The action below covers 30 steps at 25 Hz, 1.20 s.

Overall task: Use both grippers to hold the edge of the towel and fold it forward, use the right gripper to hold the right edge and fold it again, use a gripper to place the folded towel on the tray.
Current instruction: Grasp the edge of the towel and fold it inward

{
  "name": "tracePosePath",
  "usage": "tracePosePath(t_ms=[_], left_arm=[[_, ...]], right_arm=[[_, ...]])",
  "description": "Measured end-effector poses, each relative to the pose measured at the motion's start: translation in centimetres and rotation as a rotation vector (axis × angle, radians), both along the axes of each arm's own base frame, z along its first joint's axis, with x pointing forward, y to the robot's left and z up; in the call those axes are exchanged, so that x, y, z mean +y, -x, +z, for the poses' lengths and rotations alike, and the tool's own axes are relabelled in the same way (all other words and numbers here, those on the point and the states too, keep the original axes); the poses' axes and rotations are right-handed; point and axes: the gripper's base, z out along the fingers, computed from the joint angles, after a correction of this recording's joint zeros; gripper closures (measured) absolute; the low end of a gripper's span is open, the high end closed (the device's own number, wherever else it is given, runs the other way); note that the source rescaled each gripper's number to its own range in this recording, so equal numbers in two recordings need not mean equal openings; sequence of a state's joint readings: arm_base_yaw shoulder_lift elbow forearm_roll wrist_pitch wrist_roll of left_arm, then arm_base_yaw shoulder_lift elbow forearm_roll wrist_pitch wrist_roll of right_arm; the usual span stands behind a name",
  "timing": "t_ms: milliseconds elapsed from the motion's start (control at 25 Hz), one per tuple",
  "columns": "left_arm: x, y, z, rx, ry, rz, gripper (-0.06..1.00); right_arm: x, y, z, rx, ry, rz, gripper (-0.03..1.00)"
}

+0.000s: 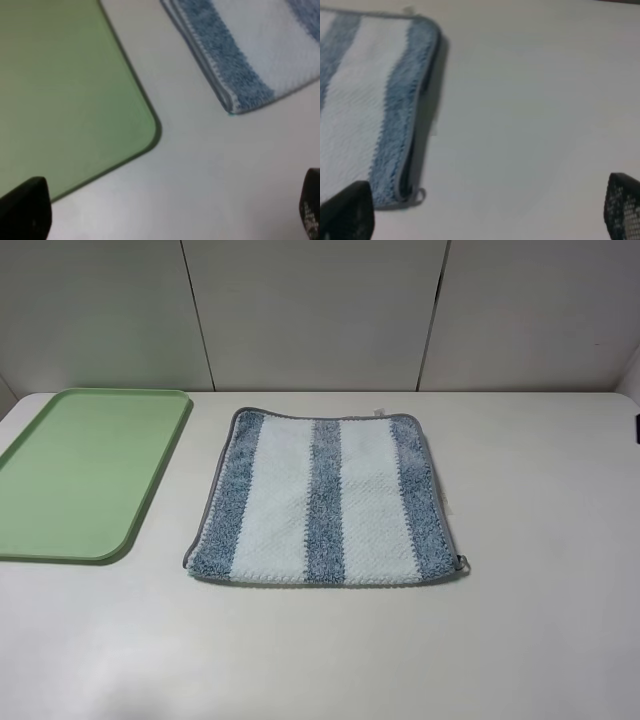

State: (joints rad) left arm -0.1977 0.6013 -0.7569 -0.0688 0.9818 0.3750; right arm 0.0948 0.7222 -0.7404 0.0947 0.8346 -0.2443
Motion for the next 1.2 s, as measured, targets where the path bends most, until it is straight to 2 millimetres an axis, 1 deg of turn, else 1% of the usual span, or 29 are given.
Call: tracePosePath(t_ms=[160,280,440,560,800,960,1200], left_arm=[[-1.2,-2.4,-0.2,0.067,-0.059,-0.113,-0.06],[-2.2,-4.1,-0.4,0.109,-0.108,-0.206,-0.06],[-4.1,-5.9,-1.2,0.161,-0.173,-0.353,-0.06],[-5.4,-6.7,-2.3,0.214,-0.217,-0.448,-0.06],[-7.5,-7.8,-4.4,0.296,-0.291,-0.602,-0.05],[-8.6,-8.4,-5.6,0.334,-0.331,-0.682,-0.05],[-9.7,-10.1,-8.1,0.415,-0.373,-0.739,-0.04]], right_arm=[[1.8,-3.2,-0.2,0.073,0.053,0.126,-0.03],[3.4,-5.5,-0.8,0.128,0.096,0.215,-0.03],[5.7,-7.4,-1.7,0.172,0.163,0.342,-0.03],[7.5,-8.1,-2.8,0.209,0.211,0.442,-0.03],[10.7,-8.1,-4.9,0.261,0.305,0.641,-0.03],[11.9,-8.2,-6.1,0.284,0.358,0.733,-0.03],[12.6,-9.3,-8.4,0.329,0.462,0.828,-0.03]])
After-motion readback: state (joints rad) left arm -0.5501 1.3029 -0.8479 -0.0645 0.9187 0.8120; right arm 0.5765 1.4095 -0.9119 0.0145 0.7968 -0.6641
